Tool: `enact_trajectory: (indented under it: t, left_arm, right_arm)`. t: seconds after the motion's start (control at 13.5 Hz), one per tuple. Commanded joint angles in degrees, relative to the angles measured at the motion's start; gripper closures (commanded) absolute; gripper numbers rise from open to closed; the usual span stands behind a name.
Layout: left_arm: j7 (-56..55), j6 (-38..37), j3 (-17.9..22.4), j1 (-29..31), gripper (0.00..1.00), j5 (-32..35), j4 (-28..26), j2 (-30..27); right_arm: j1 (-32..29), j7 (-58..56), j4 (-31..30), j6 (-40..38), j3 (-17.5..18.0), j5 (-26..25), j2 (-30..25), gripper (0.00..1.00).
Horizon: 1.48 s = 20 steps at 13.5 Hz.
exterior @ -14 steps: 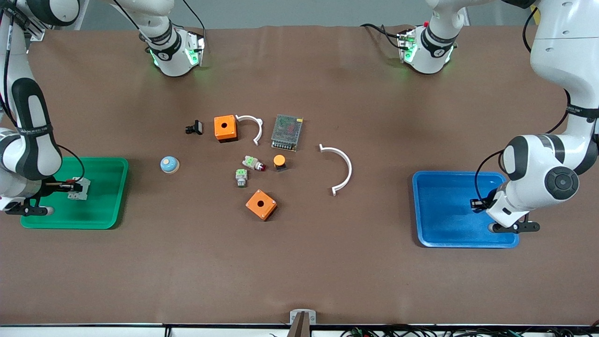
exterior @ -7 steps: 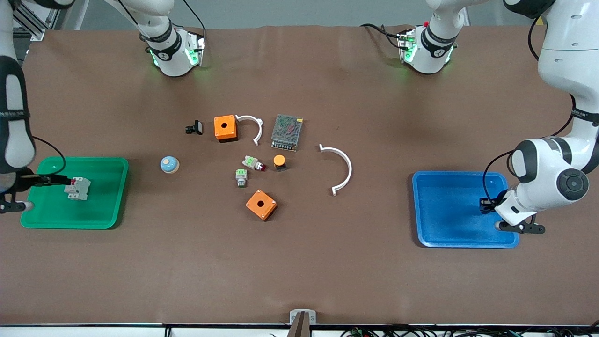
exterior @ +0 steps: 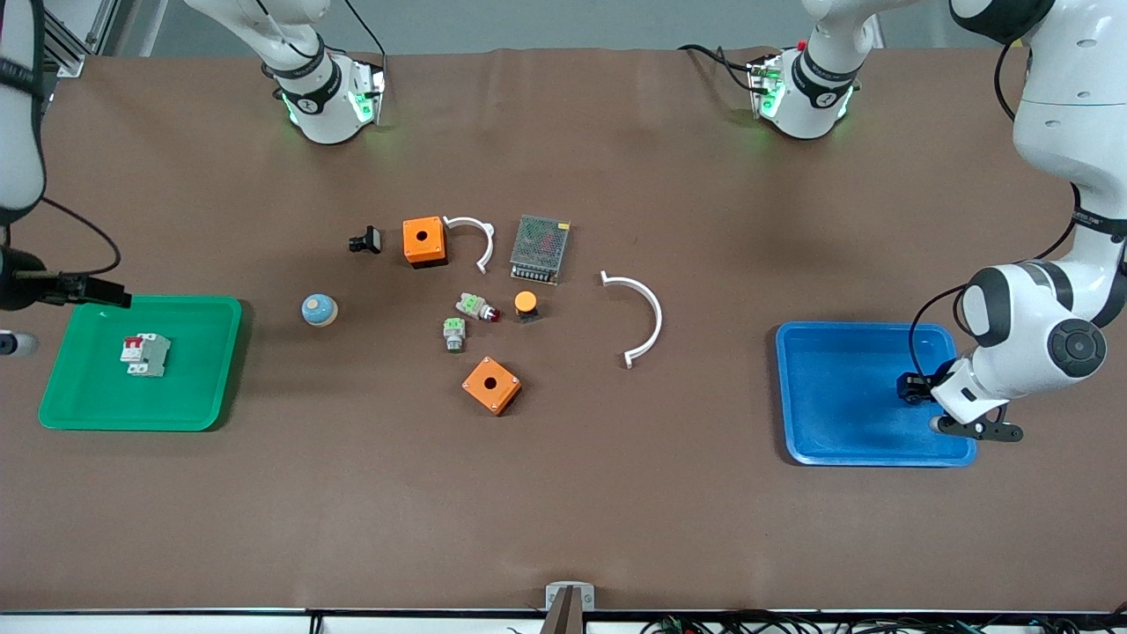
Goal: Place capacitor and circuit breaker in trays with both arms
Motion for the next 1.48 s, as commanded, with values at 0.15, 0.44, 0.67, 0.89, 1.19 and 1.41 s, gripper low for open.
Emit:
enact_trajectory:
  t: [0.15,0.44,0.67,0.89,1.19,1.41]
  left_arm:
    - [-1.6,-1.3,-2.0,-0.1,0.00,-2.8,0.1,-6.4]
    - [-8.6,-8.4,-4.5,-0.3,0.00,-2.8,1.2,-13.7]
    - [-9.7,-16.7,-5.7,-0.3,0.00,-2.6,4.4,-17.8]
    - [-9.6,-29.2,-7.2,-0.2,0.00,-2.2,10.6,-21.8]
    - [-10.0,-42.6,-9.8,-0.3,0.00,-2.8,17.9,-25.2]
    - [-9.3,-43.9,-9.9,-1.8,0.00,-2.7,17.9,-29.3]
  right_arm:
    - [1.9,2.0,-3.6,-0.3,-0.2,2.5,-7.1,0.00]
    - [2.2,2.0,2.5,-4.8,-0.1,2.6,-7.2,0.00]
    - [2.3,1.3,4.8,-4.9,-0.1,2.5,-6.9,0.00]
    - [2.2,1.4,5.9,-4.9,-0.1,2.6,-6.9,0.00]
    - [2.9,1.2,7.2,-4.9,-0.1,2.6,-6.9,0.00]
    - [4.0,1.2,9.1,-4.9,-0.2,2.5,-6.9,0.00]
